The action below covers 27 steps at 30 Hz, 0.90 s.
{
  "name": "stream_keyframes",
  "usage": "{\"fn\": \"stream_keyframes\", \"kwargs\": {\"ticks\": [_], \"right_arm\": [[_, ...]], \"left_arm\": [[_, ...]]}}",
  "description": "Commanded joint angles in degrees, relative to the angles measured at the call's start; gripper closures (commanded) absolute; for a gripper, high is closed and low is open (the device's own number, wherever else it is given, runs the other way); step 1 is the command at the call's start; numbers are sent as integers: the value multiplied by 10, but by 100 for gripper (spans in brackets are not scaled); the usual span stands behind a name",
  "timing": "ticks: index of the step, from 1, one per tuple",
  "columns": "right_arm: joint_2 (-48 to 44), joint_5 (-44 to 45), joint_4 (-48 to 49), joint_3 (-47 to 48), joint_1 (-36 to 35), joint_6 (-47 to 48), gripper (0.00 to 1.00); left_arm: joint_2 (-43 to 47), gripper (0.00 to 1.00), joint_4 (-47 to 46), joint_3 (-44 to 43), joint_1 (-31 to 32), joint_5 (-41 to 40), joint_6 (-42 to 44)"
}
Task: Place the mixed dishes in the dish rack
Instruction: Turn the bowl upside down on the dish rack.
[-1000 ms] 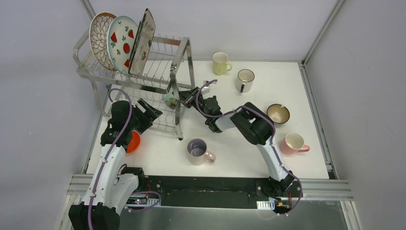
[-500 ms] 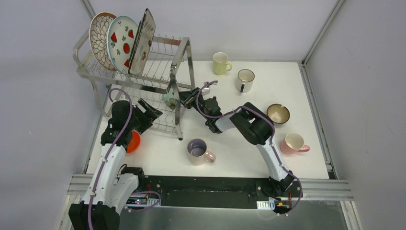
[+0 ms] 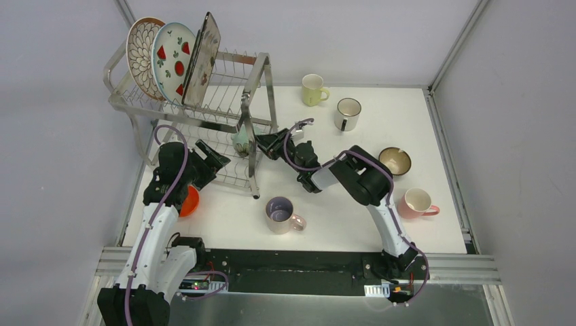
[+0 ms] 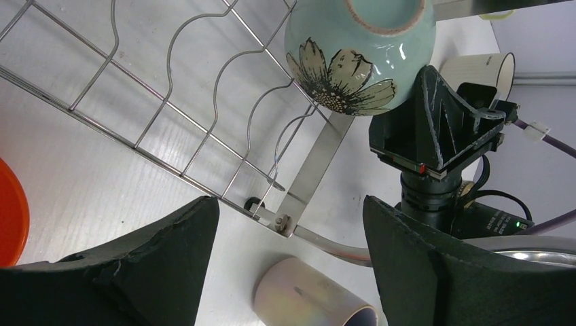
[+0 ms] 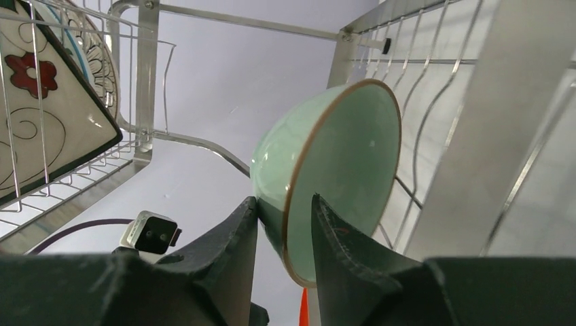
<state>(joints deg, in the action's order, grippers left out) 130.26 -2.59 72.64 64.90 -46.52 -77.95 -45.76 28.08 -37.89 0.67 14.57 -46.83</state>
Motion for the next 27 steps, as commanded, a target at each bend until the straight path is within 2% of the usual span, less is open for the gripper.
{"fn": "stream_keyframes", "kwargs": {"ticks": [1,13,27], "right_arm": [[-29,-4,-89,-31,4,20,64],[-65,-41,-147,-42,13,42,58],[-126,-72,-271,-50,20,72,55]], "left_arm": [[-1,20,-11,-27,-3,-14,16],[-1,17,-14,-22,-3,-43,4],[13,16,-36,-14,-3,14,-64]]}}
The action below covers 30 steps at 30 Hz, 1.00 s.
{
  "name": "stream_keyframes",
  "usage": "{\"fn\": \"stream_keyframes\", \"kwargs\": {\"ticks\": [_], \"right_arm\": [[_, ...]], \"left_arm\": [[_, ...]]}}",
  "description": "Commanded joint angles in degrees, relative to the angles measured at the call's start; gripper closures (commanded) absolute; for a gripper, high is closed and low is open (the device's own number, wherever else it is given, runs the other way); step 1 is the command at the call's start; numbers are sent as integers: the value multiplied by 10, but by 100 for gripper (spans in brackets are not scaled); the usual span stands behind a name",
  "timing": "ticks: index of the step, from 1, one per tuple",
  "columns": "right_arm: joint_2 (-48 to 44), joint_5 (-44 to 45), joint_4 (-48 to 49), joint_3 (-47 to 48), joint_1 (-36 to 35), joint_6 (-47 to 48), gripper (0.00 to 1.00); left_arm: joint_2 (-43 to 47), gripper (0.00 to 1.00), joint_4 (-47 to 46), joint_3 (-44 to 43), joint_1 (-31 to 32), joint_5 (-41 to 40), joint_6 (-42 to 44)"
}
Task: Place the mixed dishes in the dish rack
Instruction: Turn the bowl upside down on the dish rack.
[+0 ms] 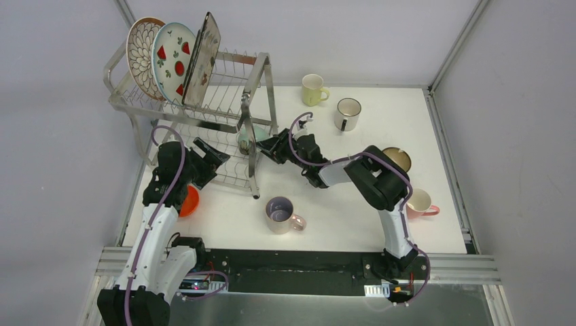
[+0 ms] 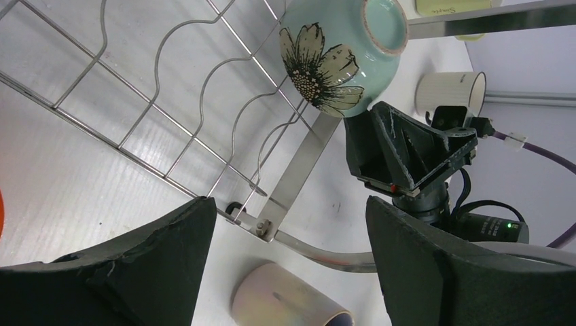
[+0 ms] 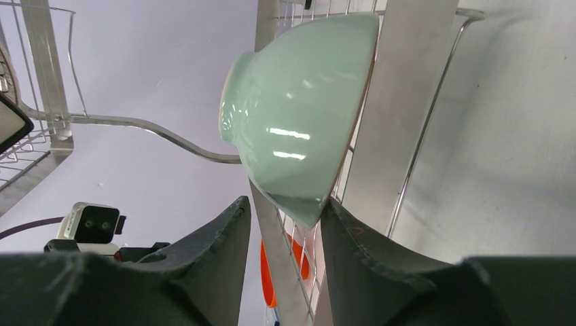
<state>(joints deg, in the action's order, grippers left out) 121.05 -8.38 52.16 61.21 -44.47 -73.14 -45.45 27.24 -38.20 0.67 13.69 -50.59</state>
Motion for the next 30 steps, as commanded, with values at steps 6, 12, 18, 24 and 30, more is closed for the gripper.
{"fn": "stream_keyframes", "kwargs": {"ticks": [6,12,18,24,30], "right_arm": [[-63,-14,-112,-17,-1,23,55],[-90,-14,-163,-14,0,23,55],[-118,-14,-205,-16,0,23,55],[-173,-14,-210,-41,1,23,55],[-237,-39,-218,-72,3,143,24]], "left_arm": [[15,15,-39,1,-3,28,-33],[4,14,-65,18,-3,24,-27],[-23,12,-102,24,-3,39,-22],[-46,13,-152,31,-2,68,-36],[-50,18,-265,90,-2,63,-118]]}}
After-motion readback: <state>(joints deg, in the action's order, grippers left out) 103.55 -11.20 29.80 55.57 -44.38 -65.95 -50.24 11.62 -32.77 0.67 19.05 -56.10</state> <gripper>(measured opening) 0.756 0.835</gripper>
